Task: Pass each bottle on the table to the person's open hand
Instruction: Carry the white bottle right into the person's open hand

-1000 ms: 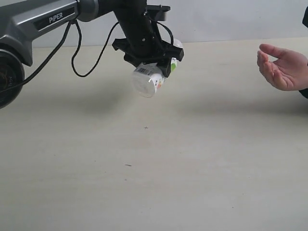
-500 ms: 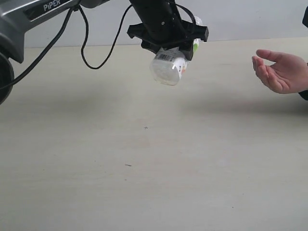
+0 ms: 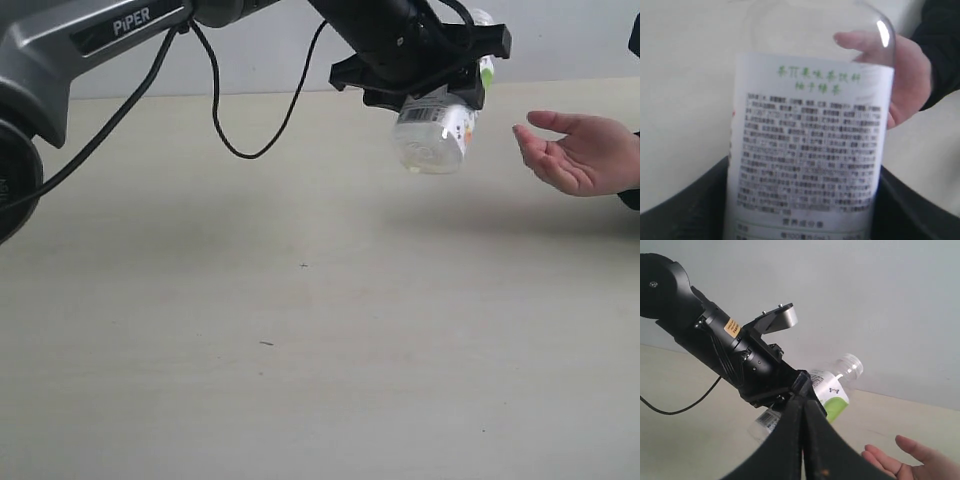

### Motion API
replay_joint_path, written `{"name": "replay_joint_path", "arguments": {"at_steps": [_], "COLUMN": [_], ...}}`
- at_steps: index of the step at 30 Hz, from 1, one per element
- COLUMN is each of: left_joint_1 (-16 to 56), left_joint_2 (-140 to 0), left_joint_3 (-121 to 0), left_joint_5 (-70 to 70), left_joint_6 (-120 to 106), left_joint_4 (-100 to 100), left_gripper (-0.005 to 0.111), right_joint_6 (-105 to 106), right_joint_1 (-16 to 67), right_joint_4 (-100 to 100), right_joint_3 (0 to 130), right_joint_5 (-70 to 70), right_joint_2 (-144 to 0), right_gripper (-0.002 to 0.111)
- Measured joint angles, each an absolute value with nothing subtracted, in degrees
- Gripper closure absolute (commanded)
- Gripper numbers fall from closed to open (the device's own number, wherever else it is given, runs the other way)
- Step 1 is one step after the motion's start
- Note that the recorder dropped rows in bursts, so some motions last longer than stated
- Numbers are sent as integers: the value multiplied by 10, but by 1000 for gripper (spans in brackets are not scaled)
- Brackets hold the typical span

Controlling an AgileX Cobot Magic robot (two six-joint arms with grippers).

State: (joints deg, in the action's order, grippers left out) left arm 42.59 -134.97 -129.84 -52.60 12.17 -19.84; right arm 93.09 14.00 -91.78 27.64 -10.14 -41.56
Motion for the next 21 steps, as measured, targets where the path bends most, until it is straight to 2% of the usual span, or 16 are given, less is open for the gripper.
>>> {"name": "replay_joint_path", "arguments": {"at_steps": [12,21], "left_joint_1": [450,464], "left_joint_2": [-1350,-1351], "left_joint_3": [-1298,-1298], "left_joint_5": [-482,-427], "left_joint_6": [139,165], "left_joint_4": [-213,-254], "left_gripper": [107,107], "right_joint_6": [886,872], "right_joint_1": [140,140], "right_joint_4": [-913,-913], "right_joint_3": [278,235], "right_joint_5": [-97,-76], "right_joint_2": [-403,-227], "right_gripper": [108,108]}}
